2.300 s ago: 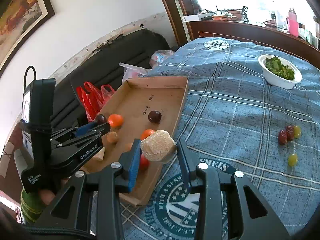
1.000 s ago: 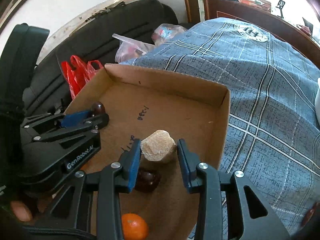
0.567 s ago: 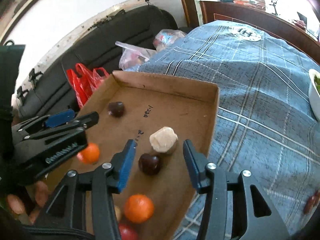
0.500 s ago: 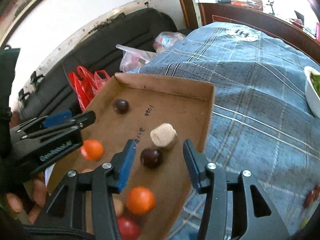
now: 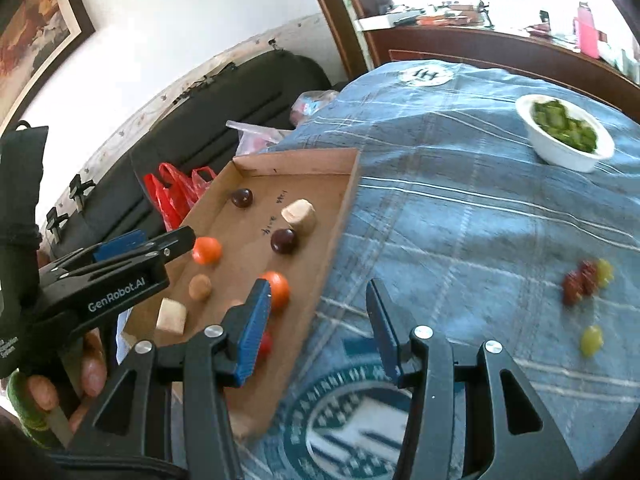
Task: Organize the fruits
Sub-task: 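Withdraw both open tools up from the tray, then move both open tools toward the plums and grapes on the tablecloth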
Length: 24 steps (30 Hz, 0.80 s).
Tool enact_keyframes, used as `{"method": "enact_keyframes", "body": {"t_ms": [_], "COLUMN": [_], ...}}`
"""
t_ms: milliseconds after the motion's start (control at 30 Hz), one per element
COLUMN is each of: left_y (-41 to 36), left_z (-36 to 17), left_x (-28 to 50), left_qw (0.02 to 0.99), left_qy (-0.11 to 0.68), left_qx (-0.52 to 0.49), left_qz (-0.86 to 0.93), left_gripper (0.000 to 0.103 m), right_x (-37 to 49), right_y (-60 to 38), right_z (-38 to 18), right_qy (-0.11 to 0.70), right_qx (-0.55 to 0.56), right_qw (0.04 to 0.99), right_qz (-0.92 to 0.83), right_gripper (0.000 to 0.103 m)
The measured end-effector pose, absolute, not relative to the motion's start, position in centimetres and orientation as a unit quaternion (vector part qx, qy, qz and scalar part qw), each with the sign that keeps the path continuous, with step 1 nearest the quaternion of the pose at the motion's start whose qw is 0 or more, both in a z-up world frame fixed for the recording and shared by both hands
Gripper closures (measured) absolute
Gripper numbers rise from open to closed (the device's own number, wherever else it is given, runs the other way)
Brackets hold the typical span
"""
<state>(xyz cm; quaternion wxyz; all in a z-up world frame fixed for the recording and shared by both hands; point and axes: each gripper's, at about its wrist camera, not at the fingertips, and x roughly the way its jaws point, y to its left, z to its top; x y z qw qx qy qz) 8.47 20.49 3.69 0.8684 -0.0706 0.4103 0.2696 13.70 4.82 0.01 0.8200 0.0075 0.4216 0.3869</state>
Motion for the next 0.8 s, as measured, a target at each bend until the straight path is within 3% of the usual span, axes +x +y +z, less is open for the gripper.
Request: {"method": "enact_keyframes", "body": {"t_ms": [800], "left_y": [7.7], "left_z": [4.7], "left_x": [6.8], "left_qw": [0.898], "left_qy": [0.402], "left_qx": [-0.028], "left_qz": [0.177], "left_gripper": [0.031], "right_x": [10.0], "right_y": [-13.3], "right_z": [-0.3], "right_qy": [0.401], "right_qx": [0.08], "right_qw": [0.869], "right_qz": [0.279], "right_gripper": [0.052]}}
